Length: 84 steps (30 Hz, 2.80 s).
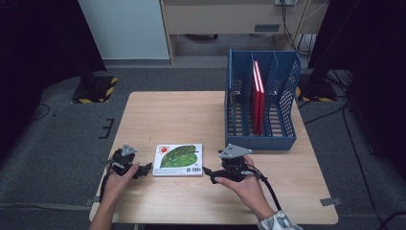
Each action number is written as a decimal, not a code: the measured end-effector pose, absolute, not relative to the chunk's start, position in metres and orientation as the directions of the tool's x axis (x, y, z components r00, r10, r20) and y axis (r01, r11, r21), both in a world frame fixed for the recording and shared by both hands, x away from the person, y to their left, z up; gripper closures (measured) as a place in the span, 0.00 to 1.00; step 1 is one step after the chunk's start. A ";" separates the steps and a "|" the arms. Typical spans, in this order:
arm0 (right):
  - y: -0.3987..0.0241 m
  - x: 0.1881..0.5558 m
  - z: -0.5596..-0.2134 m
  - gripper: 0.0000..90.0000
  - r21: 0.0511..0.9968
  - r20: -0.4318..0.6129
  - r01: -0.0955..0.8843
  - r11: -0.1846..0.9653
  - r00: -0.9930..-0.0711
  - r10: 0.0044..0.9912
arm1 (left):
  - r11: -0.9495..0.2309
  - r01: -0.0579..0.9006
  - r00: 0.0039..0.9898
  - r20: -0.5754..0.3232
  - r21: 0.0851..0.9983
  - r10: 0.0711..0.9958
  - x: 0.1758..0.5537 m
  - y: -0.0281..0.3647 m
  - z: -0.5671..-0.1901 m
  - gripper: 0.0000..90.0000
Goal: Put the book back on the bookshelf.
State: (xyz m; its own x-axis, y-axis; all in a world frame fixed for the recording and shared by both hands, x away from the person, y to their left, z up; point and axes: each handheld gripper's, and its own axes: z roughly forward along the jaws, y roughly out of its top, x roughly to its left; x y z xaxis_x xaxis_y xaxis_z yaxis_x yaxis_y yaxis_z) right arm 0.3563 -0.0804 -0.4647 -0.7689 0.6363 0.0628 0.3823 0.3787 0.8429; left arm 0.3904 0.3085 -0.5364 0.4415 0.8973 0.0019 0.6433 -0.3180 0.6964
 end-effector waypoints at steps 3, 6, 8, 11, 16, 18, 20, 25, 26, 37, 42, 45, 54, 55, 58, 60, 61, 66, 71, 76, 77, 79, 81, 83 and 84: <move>-0.070 0.356 -0.470 0.14 0.829 0.063 0.380 0.410 -0.792 0.608 | -0.313 0.643 0.440 -0.002 0.699 0.898 0.390 0.309 -0.536 0.00; -0.064 0.356 -0.472 0.17 0.829 0.067 0.379 0.412 -0.798 0.599 | -0.301 0.637 0.431 -0.003 0.710 0.903 0.387 0.311 -0.536 0.03; -0.062 0.356 -0.472 0.21 0.828 0.068 0.381 0.411 -0.796 0.602 | -0.298 0.633 0.430 -0.003 0.714 0.903 0.386 0.312 -0.534 0.03; -0.063 0.357 -0.477 0.31 0.821 0.051 0.370 0.434 -0.805 0.591 | -0.282 0.619 0.425 -0.010 0.733 0.905 0.384 0.312 -0.529 0.04; -0.062 0.358 -0.489 0.28 0.793 0.047 0.401 0.458 -0.790 0.611 | -0.286 0.577 0.461 -0.016 0.765 0.887 0.376 0.302 -0.520 0.03; -0.062 0.359 -0.493 0.28 0.787 0.058 0.417 0.454 -0.783 0.619 | -0.277 0.575 0.487 -0.050 0.770 0.872 0.374 0.293 -0.520 0.03; -0.061 0.358 -0.497 0.31 0.785 0.071 0.430 0.446 -0.778 0.625 | -0.288 0.570 0.518 -0.065 0.769 0.853 0.373 0.283 -0.519 0.04; -0.055 0.358 -0.507 0.47 0.775 0.087 0.437 0.456 -0.790 0.607 | -0.322 0.573 0.585 -0.102 0.754 0.805 0.372 0.271 -0.520 0.10; -0.053 0.359 -0.509 0.46 0.769 0.088 0.440 0.464 -0.791 0.606 | -0.319 0.578 0.583 -0.107 0.751 0.805 0.373 0.271 -0.521 0.10; -0.042 0.378 -0.526 0.29 0.742 0.112 0.489 0.458 -0.765 0.634 | -0.359 0.592 0.618 -0.120 0.722 0.777 0.373 0.260 -0.530 0.09; -0.039 0.381 -0.530 0.28 0.734 0.127 0.499 0.460 -0.767 0.629 | -0.353 0.596 0.618 -0.131 0.721 0.775 0.374 0.261 -0.532 0.08; -0.036 0.381 -0.533 0.29 0.729 0.124 0.498 0.469 -0.771 0.625 | -0.377 0.581 0.638 -0.116 0.721 0.762 0.373 0.255 -0.533 0.09; -0.038 0.379 -0.532 0.30 0.731 0.107 0.486 0.480 -0.776 0.622 | -0.375 0.583 0.646 -0.132 0.721 0.752 0.370 0.251 -0.532 0.10; -0.040 0.379 -0.532 0.29 0.731 0.109 0.487 0.478 -0.775 0.622 | -0.382 0.577 0.653 -0.126 0.722 0.747 0.369 0.247 -0.532 0.10; -0.045 0.378 -0.531 0.30 0.725 0.103 0.492 0.483 -0.770 0.630 | -0.386 0.574 0.659 -0.127 0.722 0.742 0.367 0.241 -0.532 0.10; -0.049 0.376 -0.531 0.32 0.723 0.103 0.494 0.483 -0.769 0.631 | -0.409 0.563 0.669 -0.105 0.719 0.736 0.365 0.237 -0.532 0.11; -0.051 0.375 -0.531 0.32 0.721 0.103 0.494 0.486 -0.770 0.630 | -0.411 0.562 0.670 -0.104 0.718 0.735 0.364 0.235 -0.532 0.11; -0.064 0.364 -0.528 0.34 0.707 0.096 0.495 0.505 -0.775 0.625 | -0.421 0.561 0.677 -0.102 0.713 0.729 0.355 0.223 -0.531 0.14; -0.073 0.352 -0.522 0.34 0.696 0.081 0.478 0.535 -0.793 0.604 | -0.446 0.549 0.695 -0.090 0.707 0.713 0.347 0.213 -0.531 0.14; -0.081 0.346 -0.519 0.33 0.697 0.076 0.469 0.542 -0.800 0.595 | -0.460 0.541 0.704 -0.080 0.704 0.705 0.342 0.207 -0.530 0.16; -0.083 0.347 -0.520 0.34 0.699 0.088 0.478 0.532 -0.796 0.599 | -0.460 0.541 0.704 -0.080 0.704 0.705 0.342 0.207 -0.530 0.16; -0.085 0.349 -0.522 0.33 0.694 0.092 0.483 0.534 -0.795 0.600 | -0.437 0.553 0.701 -0.114 0.709 0.704 0.344 0.210 -0.530 0.16; -0.085 0.350 -0.524 0.32 0.696 0.097 0.490 0.524 -0.788 0.608 | -0.422 0.560 0.699 -0.133 0.713 0.702 0.346 0.212 -0.530 0.16; -0.084 0.350 -0.524 0.32 0.694 0.093 0.488 0.529 -0.790 0.606 | -0.428 0.554 0.702 -0.125 0.714 0.701 0.347 0.212 -0.530 0.16; -0.084 0.350 -0.524 0.32 0.696 0.098 0.493 0.523 -0.786 0.610 | -0.434 0.550 0.704 -0.117 0.713 0.701 0.347 0.211 -0.530 0.16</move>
